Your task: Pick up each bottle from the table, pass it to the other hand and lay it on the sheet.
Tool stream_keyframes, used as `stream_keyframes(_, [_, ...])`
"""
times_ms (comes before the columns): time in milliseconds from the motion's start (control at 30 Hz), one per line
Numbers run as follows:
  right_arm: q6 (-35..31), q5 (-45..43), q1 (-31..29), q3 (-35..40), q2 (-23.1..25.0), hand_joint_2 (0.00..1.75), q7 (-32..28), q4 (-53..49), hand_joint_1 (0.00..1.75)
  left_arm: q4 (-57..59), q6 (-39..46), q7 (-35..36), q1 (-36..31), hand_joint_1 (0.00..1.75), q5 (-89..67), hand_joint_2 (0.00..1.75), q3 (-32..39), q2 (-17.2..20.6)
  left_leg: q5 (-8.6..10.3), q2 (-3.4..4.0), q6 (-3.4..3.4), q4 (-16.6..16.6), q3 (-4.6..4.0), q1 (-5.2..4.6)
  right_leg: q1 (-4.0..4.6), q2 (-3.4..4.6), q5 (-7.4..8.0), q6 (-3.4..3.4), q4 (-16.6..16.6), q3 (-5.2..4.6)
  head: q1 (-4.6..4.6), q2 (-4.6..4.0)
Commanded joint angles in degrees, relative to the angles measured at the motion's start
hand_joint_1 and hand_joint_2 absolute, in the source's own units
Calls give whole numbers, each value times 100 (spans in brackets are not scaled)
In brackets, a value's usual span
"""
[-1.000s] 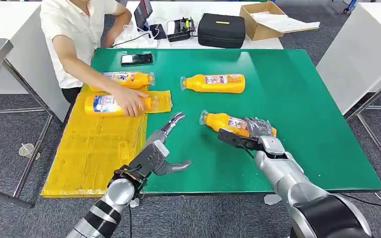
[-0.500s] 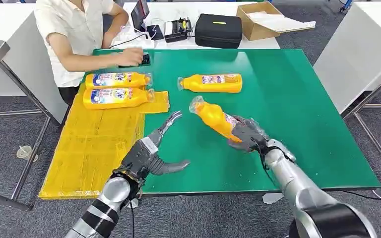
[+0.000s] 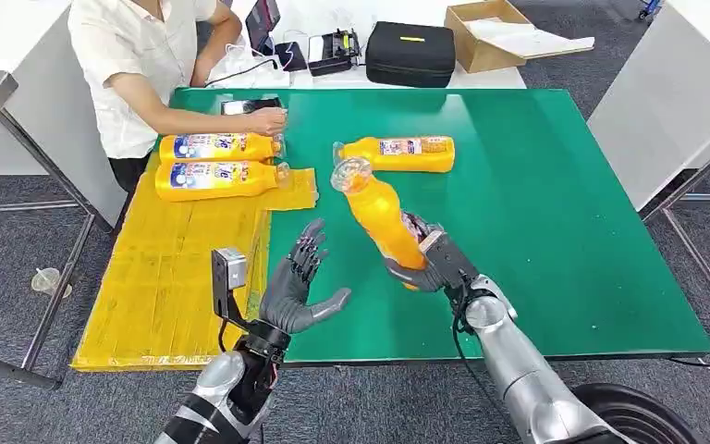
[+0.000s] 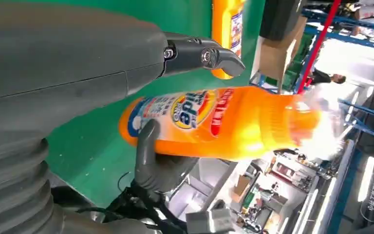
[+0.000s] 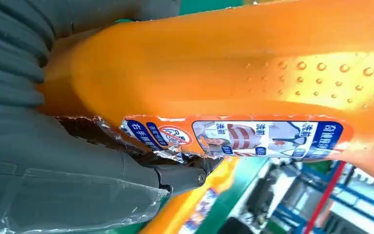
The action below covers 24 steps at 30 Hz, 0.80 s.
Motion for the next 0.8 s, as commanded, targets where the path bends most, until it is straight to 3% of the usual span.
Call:
stream_keyframes(33, [-7, -9, -118, 319, 7, 175, 36, -153, 175, 392, -25, 40, -187, 0, 55, 175, -124, 58, -8, 10, 0, 0, 16, 1, 5, 2, -5, -17, -2, 16, 0, 0])
stream_keyframes(333, [-7, -9, -118, 319, 7, 175, 36, -153, 175, 392, -25, 40, -187, 0, 55, 175, -124, 58, -13, 13, -1, 3, 21, 3, 7, 3, -9, -23, -1, 22, 0, 0])
stream_keyframes(533, [-128, 48, -267, 812, 255, 175, -7, -95, 175, 576, 103, -13, -403, 0, 253, 175, -228, 15, -9, 17, -1, 2, 12, 2, 5, 9, -4, -16, 1, 10, 0, 0])
stream_keyframes(800, [-99, 128, -390, 1607, 395, 175, 7, 49, 175, 204, 711, -594, -629, 0, -583, 175, -282, -24, -10, 20, -1, 6, 9, 3, 7, 10, -5, -19, 5, 6, -2, 0])
